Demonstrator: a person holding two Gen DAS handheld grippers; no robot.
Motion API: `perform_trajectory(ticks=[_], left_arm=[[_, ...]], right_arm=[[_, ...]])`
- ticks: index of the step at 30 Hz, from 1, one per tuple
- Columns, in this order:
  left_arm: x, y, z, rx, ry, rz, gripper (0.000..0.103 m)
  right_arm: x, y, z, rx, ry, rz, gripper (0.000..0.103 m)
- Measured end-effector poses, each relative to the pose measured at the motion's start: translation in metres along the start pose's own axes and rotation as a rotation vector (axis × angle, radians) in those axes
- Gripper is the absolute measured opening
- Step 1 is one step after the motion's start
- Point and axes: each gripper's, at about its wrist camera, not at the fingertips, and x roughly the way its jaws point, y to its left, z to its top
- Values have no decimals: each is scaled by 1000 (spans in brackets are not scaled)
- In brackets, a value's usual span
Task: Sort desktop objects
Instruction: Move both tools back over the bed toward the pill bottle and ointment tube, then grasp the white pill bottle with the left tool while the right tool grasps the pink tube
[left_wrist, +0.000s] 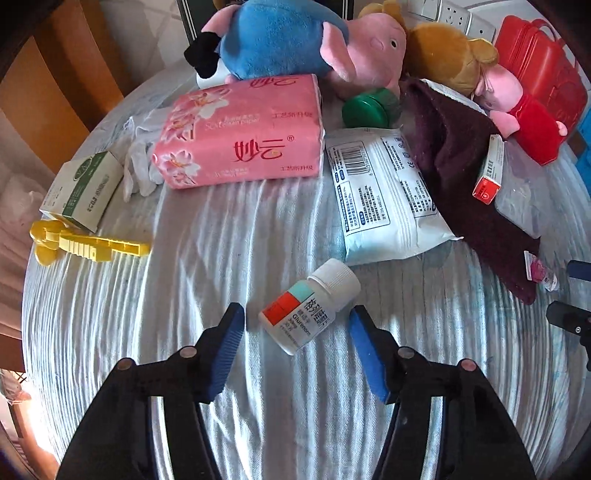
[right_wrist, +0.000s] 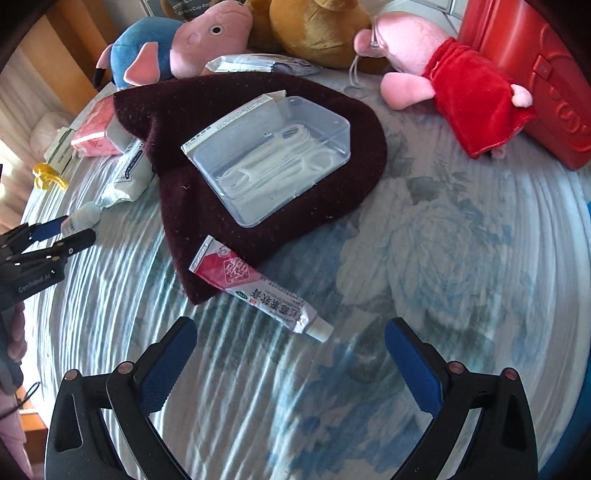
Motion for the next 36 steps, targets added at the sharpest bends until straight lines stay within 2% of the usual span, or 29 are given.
perform_trajectory(ticks=[1,3,7,9,10,11,13,18,20,24,30,36], left_arm=[[-1,2,0,-16,0,-13,46],[-4,3,-3,-52,1,-23,39],[-9,-4,-15,-119,-17,15,39],[-11,-10,-21,-147,-25,30,39],[-12,-13,-24,-159,-26,33,39],[-13,-16,-25,-168,-22,28,39],[-16,-24,-28,-180,-18,17,39],[-21,-49,-35,-147,-11,-3,39],[-24,-58,-37,-139,-9,-21,39],[-32,-70,-40,-117,-21,-19,39],[-60,-76,-39,-121,-81,-21,39],[-105,-81,-41,-89,-197,-3,39]], right_arm=[[2,1,1,-6,0,9,103],[4,3,1,-25,-8,16,103],[7,10,1,-80,-41,35,103],[10,14,0,-96,-30,25,103],[11,14,0,-96,-25,29,98],[10,15,-1,-95,-28,32,86],[5,16,-2,-109,-52,14,68],[-1,21,-3,-158,-45,25,47],[-4,22,-4,-156,-43,49,32],[-5,27,-9,-155,-56,51,21],[-23,24,-15,-116,-101,88,19],[-57,27,-25,-100,-173,101,19]])
